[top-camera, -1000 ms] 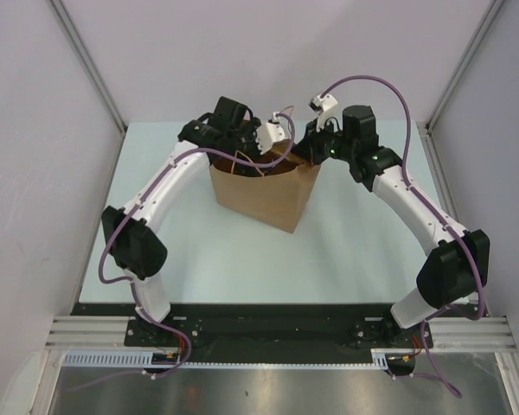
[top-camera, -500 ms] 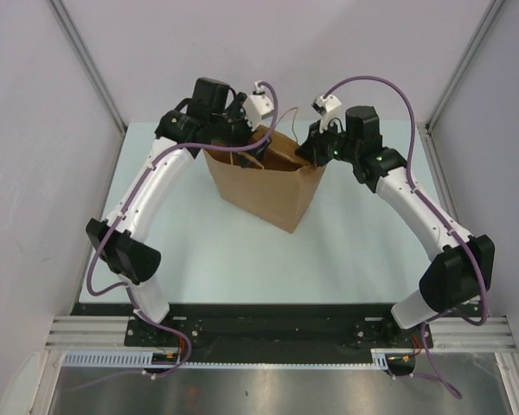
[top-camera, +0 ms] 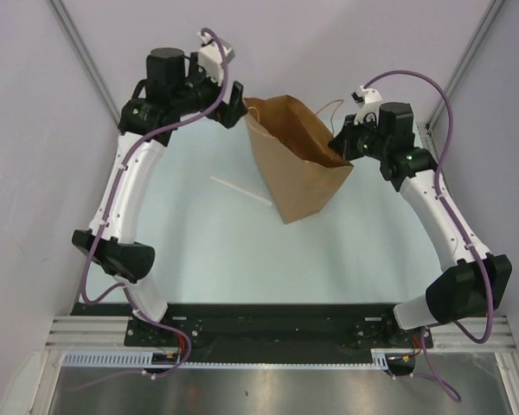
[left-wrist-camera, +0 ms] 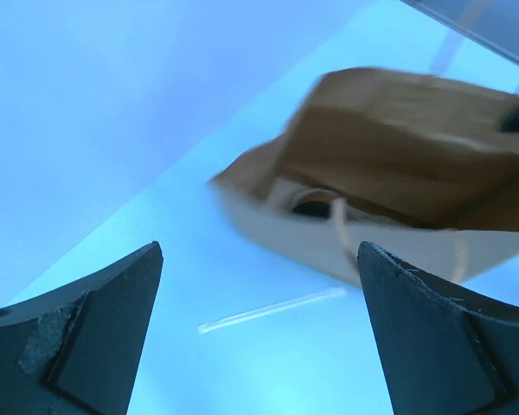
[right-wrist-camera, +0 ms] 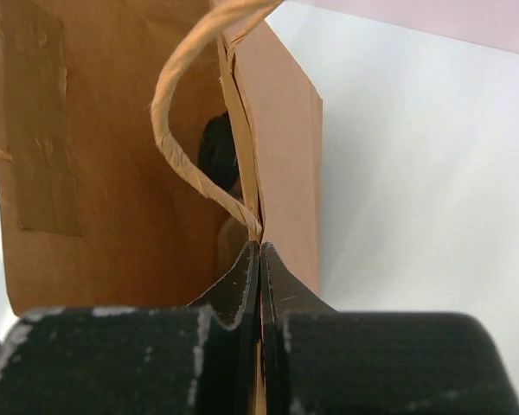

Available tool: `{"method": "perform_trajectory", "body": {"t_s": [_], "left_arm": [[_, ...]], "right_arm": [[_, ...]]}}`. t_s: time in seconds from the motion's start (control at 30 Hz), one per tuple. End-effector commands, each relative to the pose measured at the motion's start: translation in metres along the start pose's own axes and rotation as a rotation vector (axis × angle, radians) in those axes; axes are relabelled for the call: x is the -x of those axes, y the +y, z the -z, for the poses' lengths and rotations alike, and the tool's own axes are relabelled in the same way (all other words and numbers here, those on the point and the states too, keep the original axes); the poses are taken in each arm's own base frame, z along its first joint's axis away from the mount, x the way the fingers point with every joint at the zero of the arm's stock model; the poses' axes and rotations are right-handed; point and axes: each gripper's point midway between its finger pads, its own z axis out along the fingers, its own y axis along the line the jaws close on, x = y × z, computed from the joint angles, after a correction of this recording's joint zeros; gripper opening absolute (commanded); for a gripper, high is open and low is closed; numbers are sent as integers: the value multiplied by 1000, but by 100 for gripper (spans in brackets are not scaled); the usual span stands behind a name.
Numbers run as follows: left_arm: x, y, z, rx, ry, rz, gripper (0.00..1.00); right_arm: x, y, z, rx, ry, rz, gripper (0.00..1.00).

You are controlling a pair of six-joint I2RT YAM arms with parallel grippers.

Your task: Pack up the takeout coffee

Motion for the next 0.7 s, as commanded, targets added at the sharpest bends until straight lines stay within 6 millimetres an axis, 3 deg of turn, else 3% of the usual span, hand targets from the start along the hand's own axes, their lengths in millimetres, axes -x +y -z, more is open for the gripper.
{"method": "perform_trajectory", "body": {"t_s": [0.0,0.13,0.23,0.47,0.67], "left_arm": [[8,62,11,222,-76,172,100],[-22,95,5,301,-35,274,100],[-55,104,-9,357,35,358,99],[-156,102,-44,467,242,578,88],[-209,95,-58,534,336,633,83]], "right_arm": [[-9,-28,19,-123,29,-93,0],[-11,-39,25,-170,27,-125,0],[-10,-47,29,-216,17,-149,0],[-3,-53,31,-256,-20,-200,0],[5,-51,33,-265,-55,-253,0]]}}
